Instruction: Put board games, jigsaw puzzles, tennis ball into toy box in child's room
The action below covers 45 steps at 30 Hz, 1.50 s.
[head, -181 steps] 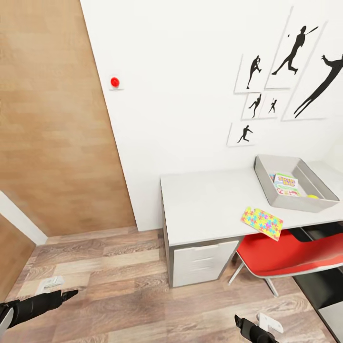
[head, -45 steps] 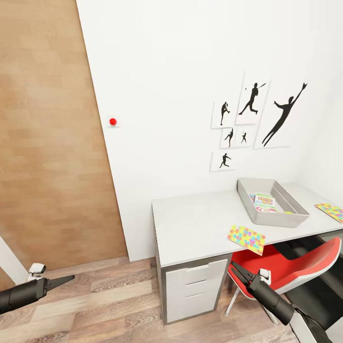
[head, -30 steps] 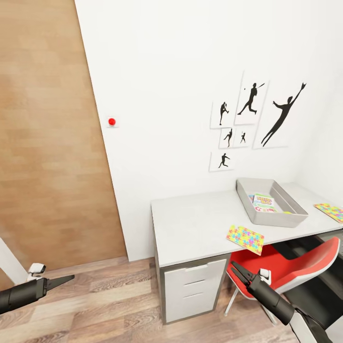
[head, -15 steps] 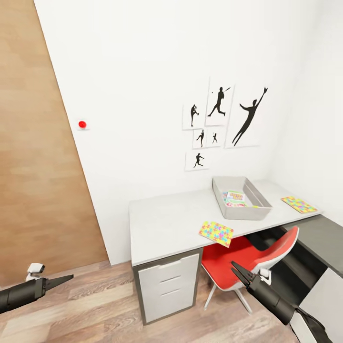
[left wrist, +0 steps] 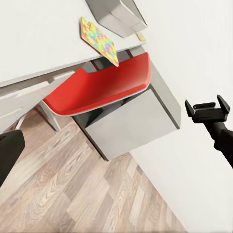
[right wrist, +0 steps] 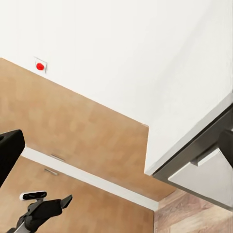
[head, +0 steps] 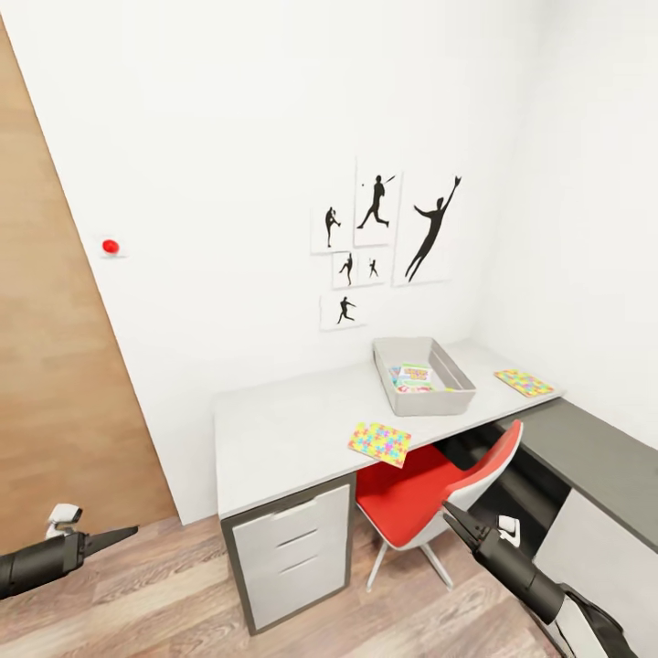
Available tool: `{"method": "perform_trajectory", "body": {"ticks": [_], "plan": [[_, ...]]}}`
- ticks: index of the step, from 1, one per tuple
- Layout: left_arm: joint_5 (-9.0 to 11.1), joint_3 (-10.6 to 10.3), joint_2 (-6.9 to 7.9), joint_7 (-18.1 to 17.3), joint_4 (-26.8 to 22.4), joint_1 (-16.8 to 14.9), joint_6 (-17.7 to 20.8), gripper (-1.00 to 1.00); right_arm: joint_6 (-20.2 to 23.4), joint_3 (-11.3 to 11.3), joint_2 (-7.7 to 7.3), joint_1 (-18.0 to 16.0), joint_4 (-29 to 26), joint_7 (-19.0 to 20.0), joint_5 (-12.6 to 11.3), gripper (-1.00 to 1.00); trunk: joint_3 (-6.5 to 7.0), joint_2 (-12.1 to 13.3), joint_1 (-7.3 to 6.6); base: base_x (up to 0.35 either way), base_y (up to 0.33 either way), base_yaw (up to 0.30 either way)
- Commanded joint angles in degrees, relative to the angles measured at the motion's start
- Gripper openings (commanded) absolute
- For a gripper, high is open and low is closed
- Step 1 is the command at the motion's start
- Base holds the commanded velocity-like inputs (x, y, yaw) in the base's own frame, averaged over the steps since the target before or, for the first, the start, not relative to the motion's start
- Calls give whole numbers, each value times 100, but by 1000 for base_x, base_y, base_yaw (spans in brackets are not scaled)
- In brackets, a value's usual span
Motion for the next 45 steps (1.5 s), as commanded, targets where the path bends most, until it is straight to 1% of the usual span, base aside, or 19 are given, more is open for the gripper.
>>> {"method": "perform_trajectory", "body": {"ticks": [1, 18, 24, 36, 45], "plan": [[4, 1, 0, -21, -2, -3, 61, 100, 48, 0, 0, -6, 3, 7, -31, 100, -7, -13, 4, -4, -3, -214], [10, 4, -2, -16, -2, -3, 60, 100, 48, 8, 0, -6, 6, -33, -23, 100, 105, -13, 4, -1, -31, -211], [8, 4, -3, -16, -2, -3, 60, 100, 48, 8, 0, -6, 4, -38, -23, 100, 114, -13, 4, 0, -86, -60], [8, 4, -5, -16, -2, -3, 60, 100, 48, -3, 0, -6, 3, -34, -23, 100, 122, -13, 4, 0, -237, -17], [11, 4, -5, -16, -2, -3, 60, 100, 48, -1, 0, -6, 3, -32, -26, 100, 172, -13, 4, 0, -254, -161]]}}
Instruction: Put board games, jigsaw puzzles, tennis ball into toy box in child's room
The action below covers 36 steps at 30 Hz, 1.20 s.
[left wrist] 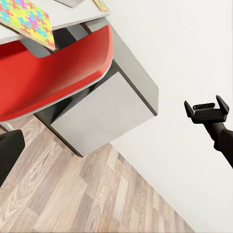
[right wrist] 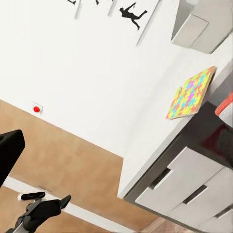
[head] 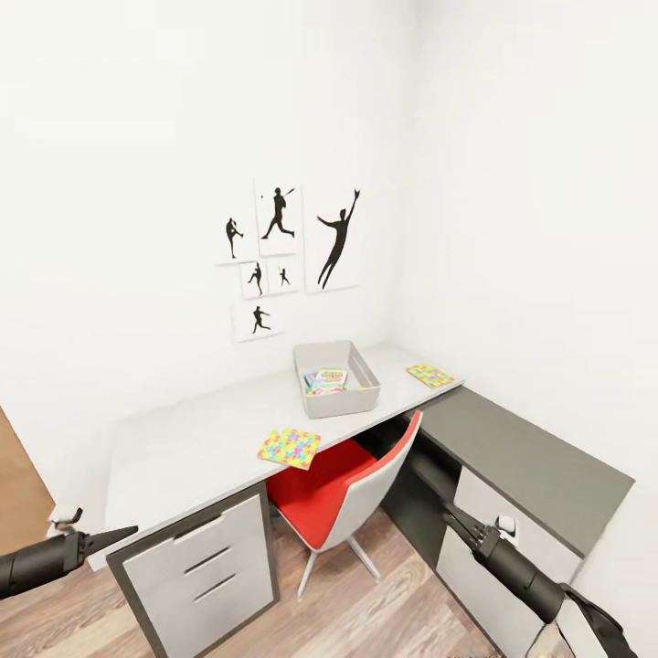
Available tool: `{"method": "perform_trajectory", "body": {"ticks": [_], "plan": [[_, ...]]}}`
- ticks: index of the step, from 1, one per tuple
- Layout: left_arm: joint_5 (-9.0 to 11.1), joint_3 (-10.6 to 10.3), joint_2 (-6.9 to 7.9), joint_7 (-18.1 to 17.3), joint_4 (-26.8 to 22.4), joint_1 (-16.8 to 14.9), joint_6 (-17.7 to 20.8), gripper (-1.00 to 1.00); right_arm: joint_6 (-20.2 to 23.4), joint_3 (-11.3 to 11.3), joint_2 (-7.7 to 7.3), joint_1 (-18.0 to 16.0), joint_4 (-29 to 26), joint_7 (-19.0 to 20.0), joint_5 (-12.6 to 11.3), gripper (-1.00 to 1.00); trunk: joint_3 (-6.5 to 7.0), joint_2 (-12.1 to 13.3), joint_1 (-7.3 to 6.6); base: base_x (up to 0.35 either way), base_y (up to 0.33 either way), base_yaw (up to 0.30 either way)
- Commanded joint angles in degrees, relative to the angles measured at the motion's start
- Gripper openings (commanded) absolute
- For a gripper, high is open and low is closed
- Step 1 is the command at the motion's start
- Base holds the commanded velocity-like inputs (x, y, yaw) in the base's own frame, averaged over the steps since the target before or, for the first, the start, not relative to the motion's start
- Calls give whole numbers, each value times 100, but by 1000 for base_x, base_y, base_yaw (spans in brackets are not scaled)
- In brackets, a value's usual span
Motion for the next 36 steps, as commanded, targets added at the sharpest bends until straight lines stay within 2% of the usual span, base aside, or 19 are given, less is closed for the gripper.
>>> {"method": "perform_trajectory", "body": {"ticks": [1, 10, 18, 21, 24, 25, 26, 29, 31, 34, 36], "plan": [[2, 1, 1, -20, -1, 0, 60, 100, 48, 0, 0, -3, 5, 7, -32, 100, 4, -3, 2, 0, -113, -199], [3, 1, -2, -21, -1, 0, 60, 100, 48, 0, 0, -3, 5, 2, -29, 100, 66, -3, 2, 0, -37, -205], [-4, 1, -14, -4, -1, 0, 109, 100, 48, -3, 0, -3, -5, 16, -34, 100, 113, -3, 2, 0, -204, -172], [-11, 5, -39, 50, 4, 0, 147, 100, 48, -6, 0, -3, -10, 25, -36, 100, 119, -3, 2, 0, -277, -51], [-5, 7, -73, 246, 13, 0, 262, 100, 39, -4, -6, -3, -15, 42, -37, 100, 122, -3, 2, 0, -156, -20], [6, 6, -229, 684, 18, 0, 395, 100, 33, 1, -2, -3, -28, 45, -33, 100, 122, -3, 2, 0, -34, -4], [11, 11, -308, 913, 19, 0, 425, 100, 32, 1, -5, -3, -47, 48, -31, 100, 122, -3, 2, 0, -22, -3], [52, 16, -449, 1303, 21, 0, 522, 100, 31, -1, -9, -3, -127, 53, -31, 100, 122, -3, 2, 0, -13, -2], [107, 17, -530, 1439, 23, 0, 639, 100, 34, -4, -16, -3, -186, 62, -32, 100, 122, -3, 2, 0, -6, -1], [298, 14, -766, 1759, 25, -55, 1075, 100, 40, -11, -57, 14, -335, 74, -34, 100, 122, -3, 2, 0, -3, 0], [360, 16, -842, 1960, 37, -153, 1245, 100, 43, -17, -68, 40, -387, 76, -35, 100, 122, -3, 2, 0, -1, 0]]}}
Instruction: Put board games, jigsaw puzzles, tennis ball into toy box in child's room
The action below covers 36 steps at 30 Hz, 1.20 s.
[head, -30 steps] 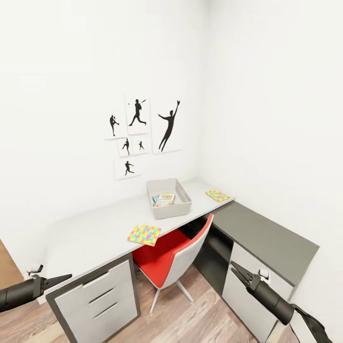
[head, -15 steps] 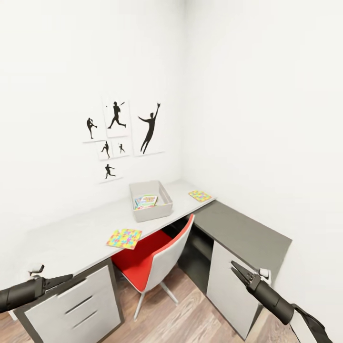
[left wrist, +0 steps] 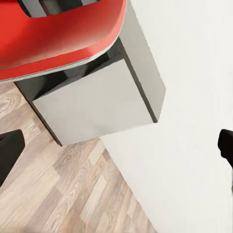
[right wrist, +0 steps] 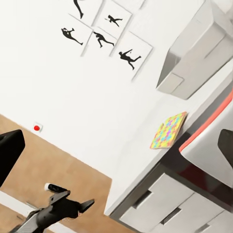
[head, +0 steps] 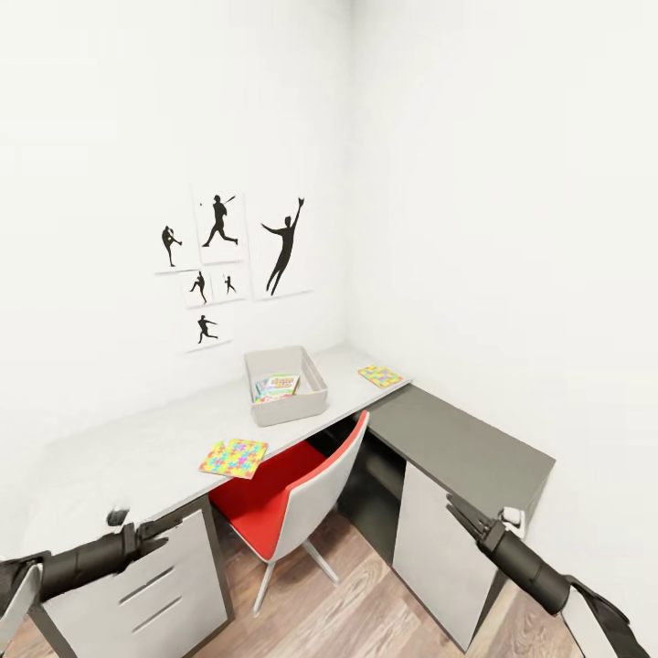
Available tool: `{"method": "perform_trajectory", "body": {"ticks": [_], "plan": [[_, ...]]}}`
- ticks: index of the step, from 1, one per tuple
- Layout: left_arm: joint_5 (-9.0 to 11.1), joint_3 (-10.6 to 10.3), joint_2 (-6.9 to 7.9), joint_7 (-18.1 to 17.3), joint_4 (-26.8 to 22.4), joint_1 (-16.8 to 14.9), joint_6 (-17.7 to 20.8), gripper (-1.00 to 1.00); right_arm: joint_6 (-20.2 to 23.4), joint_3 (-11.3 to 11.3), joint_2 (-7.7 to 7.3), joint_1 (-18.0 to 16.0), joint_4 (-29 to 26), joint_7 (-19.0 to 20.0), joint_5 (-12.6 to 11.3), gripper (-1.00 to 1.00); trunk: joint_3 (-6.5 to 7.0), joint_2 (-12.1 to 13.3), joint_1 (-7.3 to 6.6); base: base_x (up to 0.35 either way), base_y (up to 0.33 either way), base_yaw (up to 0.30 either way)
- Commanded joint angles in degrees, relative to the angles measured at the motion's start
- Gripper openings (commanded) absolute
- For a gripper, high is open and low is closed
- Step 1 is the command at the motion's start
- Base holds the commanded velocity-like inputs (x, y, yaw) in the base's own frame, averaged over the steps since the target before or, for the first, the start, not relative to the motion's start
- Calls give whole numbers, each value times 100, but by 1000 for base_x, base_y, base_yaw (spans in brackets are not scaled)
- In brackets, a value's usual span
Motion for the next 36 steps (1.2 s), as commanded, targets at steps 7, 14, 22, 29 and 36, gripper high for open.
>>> {"method": "perform_trajectory", "body": {"ticks": [7, 14, 22, 29, 36], "plan": [[292, 113, -529, 1400, 525, -683, 385, 100, 46, -3, -13, 197, -432, 10, -34, 100, -3, -4, 2, 0, 0, 0], [422, 284, -644, 2219, 887, -943, 97, 100, 47, -15, -20, 269, -524, 11, -35, 100, -3, -4, 2, 0, 0, 0], [449, 520, -667, 2413, 944, -1029, 2, 100, 53, -36, -24, 280, -535, 10, -43, 100, -3, -4, 2, 0, 0, 0], [446, 1014, -669, 2450, 949, -1036, 8, 100, 55, -44, -29, 283, -539, 11, -49, 100, -3, -4, 2, 0, 0, 0], [443, 1264, -668, 2476, 949, -1037, 10, 100, 86, -11, -30, 299, -755, 14, -44, 100, -3, -4, 2, 0, 0, 0]]}}
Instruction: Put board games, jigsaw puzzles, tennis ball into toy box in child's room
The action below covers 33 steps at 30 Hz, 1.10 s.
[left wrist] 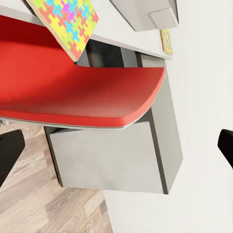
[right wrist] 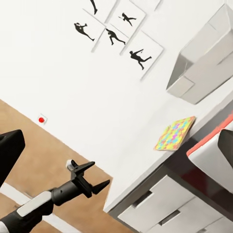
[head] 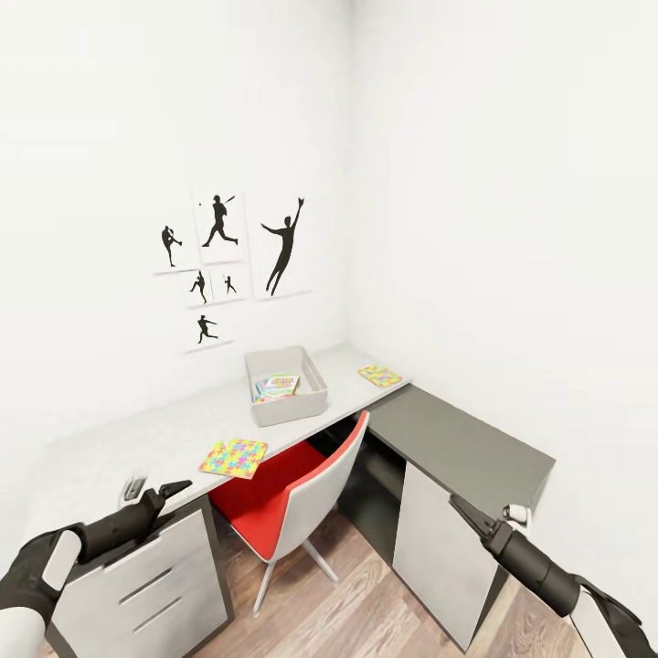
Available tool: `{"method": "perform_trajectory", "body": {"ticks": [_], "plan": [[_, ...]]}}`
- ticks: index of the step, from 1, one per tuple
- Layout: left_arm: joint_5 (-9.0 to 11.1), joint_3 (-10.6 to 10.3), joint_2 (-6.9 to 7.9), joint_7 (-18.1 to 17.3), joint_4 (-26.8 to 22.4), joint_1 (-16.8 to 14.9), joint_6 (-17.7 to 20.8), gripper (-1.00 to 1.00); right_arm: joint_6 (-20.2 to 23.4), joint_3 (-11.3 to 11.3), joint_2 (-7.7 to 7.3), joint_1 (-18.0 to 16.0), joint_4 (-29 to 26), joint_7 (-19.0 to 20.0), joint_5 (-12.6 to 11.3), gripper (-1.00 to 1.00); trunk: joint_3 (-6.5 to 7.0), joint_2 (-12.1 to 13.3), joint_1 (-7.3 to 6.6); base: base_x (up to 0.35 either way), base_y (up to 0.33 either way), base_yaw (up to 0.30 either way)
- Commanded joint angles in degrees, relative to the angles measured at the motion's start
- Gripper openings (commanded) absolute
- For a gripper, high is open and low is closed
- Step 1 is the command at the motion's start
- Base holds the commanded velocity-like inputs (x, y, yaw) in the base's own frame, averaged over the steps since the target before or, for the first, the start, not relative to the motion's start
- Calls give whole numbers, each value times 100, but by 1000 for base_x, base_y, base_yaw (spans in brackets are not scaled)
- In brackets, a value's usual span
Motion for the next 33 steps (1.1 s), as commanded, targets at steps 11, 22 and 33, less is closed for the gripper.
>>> {"method": "perform_trajectory", "body": {"ticks": [11, 22, 33], "plan": [[-10, 42, -12, 4, 3, -3, 3, 100, 405, -43, -3, 405, -641, 709, -32, 100, -2, -4, 2, 30, -161, 0], [-3, 51, 16, 1, 3, -3, 12, 100, 546, -57, 7, 462, -712, 754, -48, 100, -2, -4, 2, 33, -71, 0], [-2, 59, 22, -16, 3, -3, 22, 100, 559, -68, 0, 464, -683, 751, -53, 100, -2, -4, 2, 50, -61, 0]]}}
